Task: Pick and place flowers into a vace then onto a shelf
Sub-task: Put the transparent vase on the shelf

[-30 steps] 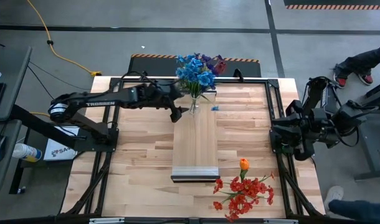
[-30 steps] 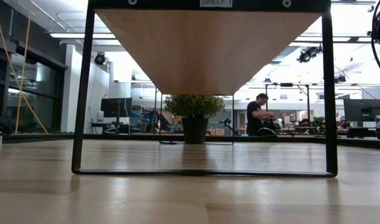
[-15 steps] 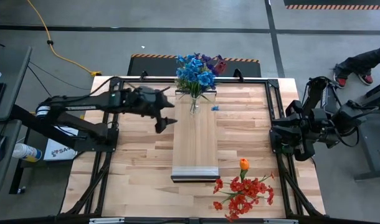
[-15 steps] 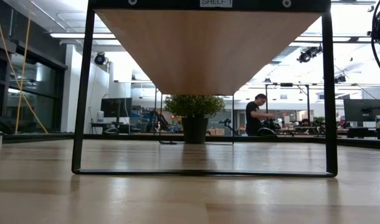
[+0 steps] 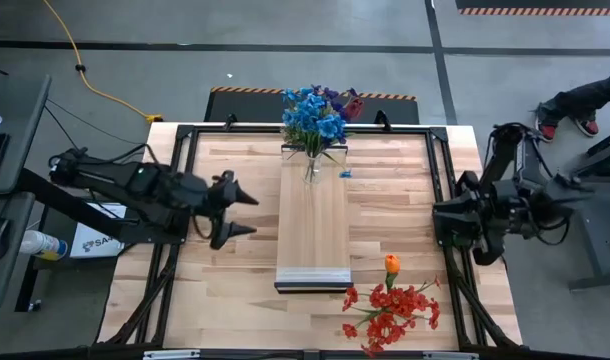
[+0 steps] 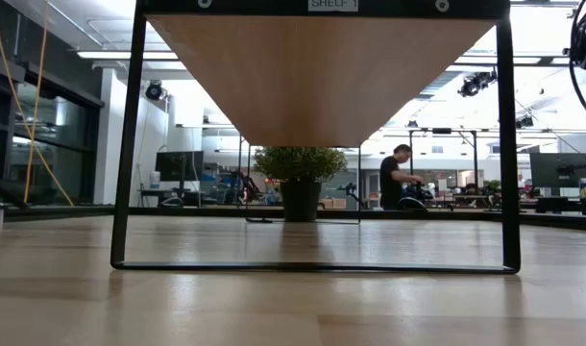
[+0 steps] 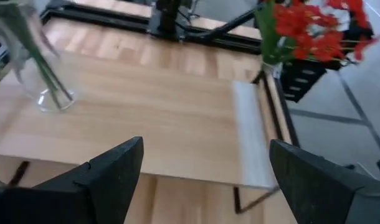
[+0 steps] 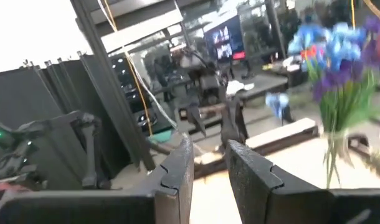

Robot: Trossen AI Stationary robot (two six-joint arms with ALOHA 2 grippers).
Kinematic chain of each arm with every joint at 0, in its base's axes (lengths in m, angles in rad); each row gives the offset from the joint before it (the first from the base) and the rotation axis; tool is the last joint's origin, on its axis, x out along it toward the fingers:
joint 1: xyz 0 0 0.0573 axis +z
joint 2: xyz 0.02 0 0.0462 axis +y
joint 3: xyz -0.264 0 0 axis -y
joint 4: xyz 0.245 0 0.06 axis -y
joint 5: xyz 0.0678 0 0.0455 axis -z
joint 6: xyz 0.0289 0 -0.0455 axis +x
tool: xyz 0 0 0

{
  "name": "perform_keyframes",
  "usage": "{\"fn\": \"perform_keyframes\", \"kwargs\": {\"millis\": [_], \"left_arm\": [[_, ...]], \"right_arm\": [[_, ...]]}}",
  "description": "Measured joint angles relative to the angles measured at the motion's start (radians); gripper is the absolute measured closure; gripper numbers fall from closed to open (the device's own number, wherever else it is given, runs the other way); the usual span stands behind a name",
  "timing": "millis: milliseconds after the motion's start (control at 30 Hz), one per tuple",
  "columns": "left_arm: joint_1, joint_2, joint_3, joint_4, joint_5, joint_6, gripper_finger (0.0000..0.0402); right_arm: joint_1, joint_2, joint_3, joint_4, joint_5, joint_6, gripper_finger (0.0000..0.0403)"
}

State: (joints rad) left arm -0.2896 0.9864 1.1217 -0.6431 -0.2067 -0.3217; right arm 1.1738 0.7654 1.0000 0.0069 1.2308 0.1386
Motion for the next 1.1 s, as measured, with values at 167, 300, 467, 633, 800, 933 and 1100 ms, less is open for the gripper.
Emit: {"fn": "perform_keyframes", "kwargs": {"millis": [167,300,467,633,800,933,1100], "left_arm": [[-0.115,-0.009,0.0,-0.045,-0.061,-0.053,0.0025],[-0.178,-0.009,0.0,-0.077,-0.093,-0.08,0.0023],[-0.211,-0.009,0.0,-0.083,-0.127,-0.135,0.0025],[-0.208,-0.008,0.0,-0.08,-0.161,-0.193,0.0024],[-0.208,-0.008,0.0,-0.046,-0.207,-0.213,0.0024],[-0.208,-0.008,0.0,-0.03,-0.244,-0.259,0.0027],[-0.208,-0.008,0.0,-0.022,-0.252,-0.293,0.0026]], "right_arm": [[0.088,0.011,0.0,-0.164,0.097,0.279,0.0316],[0.169,0.012,0.0,-0.194,0.094,0.443,0.0316],[0.256,0.004,0.0,-0.21,0.126,0.484,0.0316],[0.322,-0.024,0.0,-0.291,0.183,0.435,0.0316],[0.371,-0.076,0.0,-0.429,0.204,0.434,0.0316],[0.39,-0.123,0.0,-0.564,0.193,0.452,0.0316],[0.385,-0.184,0.0,-0.835,0.072,0.599,0.0316]]}}
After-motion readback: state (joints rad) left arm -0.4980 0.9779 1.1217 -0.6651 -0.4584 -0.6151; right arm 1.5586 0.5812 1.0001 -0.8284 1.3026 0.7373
